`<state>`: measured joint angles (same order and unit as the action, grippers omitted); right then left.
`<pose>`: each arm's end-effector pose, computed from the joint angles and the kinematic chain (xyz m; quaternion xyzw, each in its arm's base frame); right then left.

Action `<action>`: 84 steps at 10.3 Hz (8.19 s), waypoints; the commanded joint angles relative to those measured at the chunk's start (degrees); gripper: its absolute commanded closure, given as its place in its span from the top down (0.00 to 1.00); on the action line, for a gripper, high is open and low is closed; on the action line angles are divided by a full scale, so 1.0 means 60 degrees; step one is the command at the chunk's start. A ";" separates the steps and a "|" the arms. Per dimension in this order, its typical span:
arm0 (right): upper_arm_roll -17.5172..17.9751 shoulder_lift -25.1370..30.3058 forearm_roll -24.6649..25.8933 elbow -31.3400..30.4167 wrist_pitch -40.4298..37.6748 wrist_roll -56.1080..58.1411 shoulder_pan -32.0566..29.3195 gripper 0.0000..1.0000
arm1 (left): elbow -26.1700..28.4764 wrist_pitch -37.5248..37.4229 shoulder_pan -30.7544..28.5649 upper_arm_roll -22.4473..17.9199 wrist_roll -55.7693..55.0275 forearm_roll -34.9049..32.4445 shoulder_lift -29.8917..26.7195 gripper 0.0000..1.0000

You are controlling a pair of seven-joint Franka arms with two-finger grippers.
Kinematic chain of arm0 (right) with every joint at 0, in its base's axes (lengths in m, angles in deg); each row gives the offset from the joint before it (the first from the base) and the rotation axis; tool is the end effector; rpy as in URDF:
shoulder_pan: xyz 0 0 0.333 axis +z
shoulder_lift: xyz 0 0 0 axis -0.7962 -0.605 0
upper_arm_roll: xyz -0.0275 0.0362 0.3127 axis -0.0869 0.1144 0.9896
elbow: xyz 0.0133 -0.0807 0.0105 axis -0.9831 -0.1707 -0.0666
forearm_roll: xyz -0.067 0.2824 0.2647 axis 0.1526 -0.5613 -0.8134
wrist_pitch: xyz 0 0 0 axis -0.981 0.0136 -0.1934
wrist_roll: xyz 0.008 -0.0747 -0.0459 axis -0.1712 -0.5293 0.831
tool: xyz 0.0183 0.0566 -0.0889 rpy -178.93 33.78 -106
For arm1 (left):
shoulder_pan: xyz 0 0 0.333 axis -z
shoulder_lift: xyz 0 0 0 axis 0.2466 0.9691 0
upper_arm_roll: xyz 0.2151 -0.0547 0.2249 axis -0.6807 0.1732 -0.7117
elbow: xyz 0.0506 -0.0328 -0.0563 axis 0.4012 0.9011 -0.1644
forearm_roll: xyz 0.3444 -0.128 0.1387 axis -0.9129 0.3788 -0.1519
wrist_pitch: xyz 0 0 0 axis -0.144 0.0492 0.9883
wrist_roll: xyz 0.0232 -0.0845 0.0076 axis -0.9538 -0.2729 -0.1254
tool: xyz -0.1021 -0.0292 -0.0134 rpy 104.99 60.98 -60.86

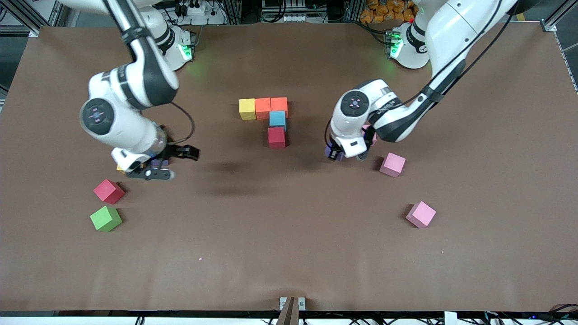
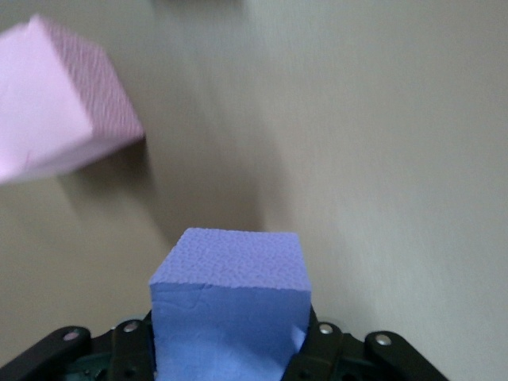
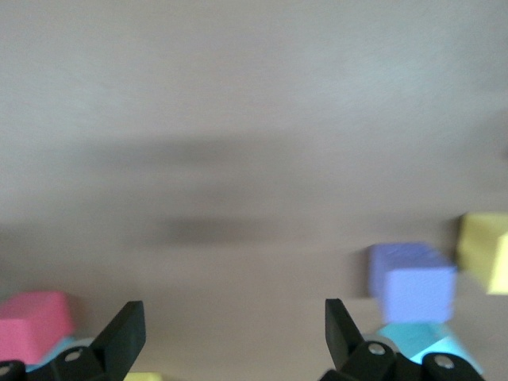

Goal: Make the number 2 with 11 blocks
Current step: 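Lower the purple cube with the left gripper while the right gripper grasps purple, then place the purple cube with the right gripper while the left gripper withdraws, then release the purple cube with the right gripper while the left gripper reaches pink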

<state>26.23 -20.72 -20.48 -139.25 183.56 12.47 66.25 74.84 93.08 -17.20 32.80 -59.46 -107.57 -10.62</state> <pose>0.5756 0.1311 0.3642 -0.9969 -0.0168 0.0619 0.0454 0.4630 -0.3952 0.2488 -0.8276 -0.5603 0.0342 0.0100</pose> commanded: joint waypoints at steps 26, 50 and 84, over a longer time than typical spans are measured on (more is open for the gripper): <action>0.0145 -0.1044 -0.0016 -0.3559 0.3907 0.2161 -0.1897 0.82 | -0.6376 -0.0571 0.7474 -0.4002 -0.5133 0.1849 0.2813 0.07; 0.1666 -0.0018 0.1698 -0.2211 0.1987 0.3690 -0.1383 0.51 | -0.6288 -0.1417 0.7386 -0.4032 -0.5076 0.1996 0.2597 1.00; 0.3163 -0.1834 0.3148 -0.2446 0.5035 0.7140 0.1458 0.90 | -0.4750 -0.2461 -0.1255 -0.4134 0.5463 0.1205 0.0763 1.00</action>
<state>45.12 -31.55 -2.73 -154.07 213.34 57.49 74.23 45.22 78.18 -23.66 7.77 -32.63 -99.17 -4.92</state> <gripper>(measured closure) 0.357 0.000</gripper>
